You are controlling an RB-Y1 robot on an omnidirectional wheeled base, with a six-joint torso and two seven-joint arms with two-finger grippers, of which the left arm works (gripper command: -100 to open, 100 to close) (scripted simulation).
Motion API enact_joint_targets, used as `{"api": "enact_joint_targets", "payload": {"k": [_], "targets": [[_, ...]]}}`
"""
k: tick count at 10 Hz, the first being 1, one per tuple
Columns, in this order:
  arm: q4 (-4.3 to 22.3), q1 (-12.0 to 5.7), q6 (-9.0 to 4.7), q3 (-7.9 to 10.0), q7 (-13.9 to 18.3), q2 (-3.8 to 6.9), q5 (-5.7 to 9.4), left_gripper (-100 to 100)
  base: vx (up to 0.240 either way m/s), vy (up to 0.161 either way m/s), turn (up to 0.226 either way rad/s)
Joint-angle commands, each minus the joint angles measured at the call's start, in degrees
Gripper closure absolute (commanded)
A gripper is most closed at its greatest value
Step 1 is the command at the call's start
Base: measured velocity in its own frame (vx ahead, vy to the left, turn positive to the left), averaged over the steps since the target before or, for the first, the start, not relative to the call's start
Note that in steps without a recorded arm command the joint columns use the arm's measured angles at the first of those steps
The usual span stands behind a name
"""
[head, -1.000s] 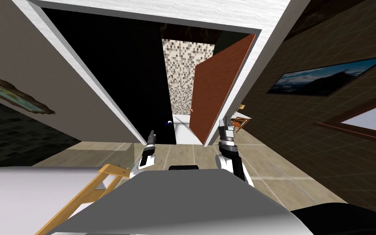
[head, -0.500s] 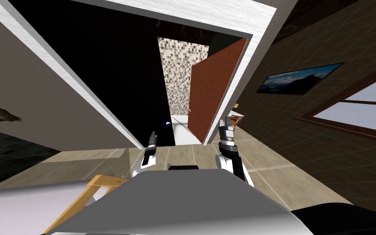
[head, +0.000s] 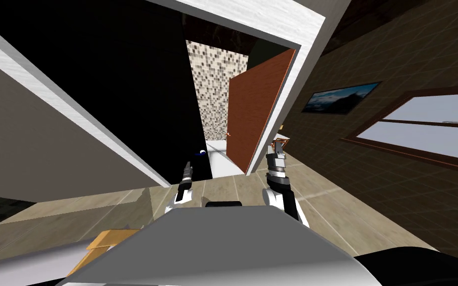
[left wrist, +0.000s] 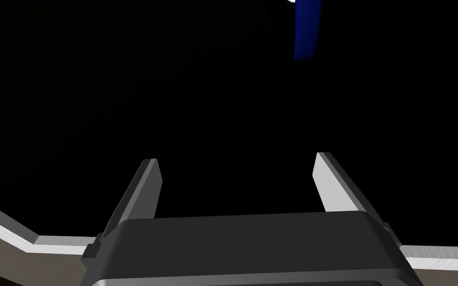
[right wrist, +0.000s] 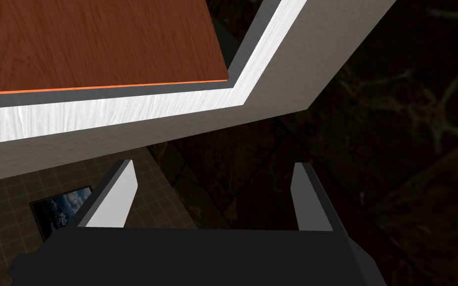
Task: Push the door open
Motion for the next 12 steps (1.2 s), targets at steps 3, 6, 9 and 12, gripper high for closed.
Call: {"api": "enact_joint_targets", "payload": {"k": [3,6,9,12], "targets": [[5.0,-2.12,-0.99,1.18,0.4,-0.77,-0.44,-100,0.018,0.1,-0.148],[8.7,-3.66,-1.78,2.02,0.6,-1.39,-0.75,-100,0.022,0.091,-0.137],[13.4,-5.63,-2.8,3.09,1.0,-2.36,-1.14,-100,0.021,0.117,-0.157],[15.8,-6.48,-3.99,3.51,1.0,-1.25,-0.98,-100,0.038,0.063,-0.084]]}}
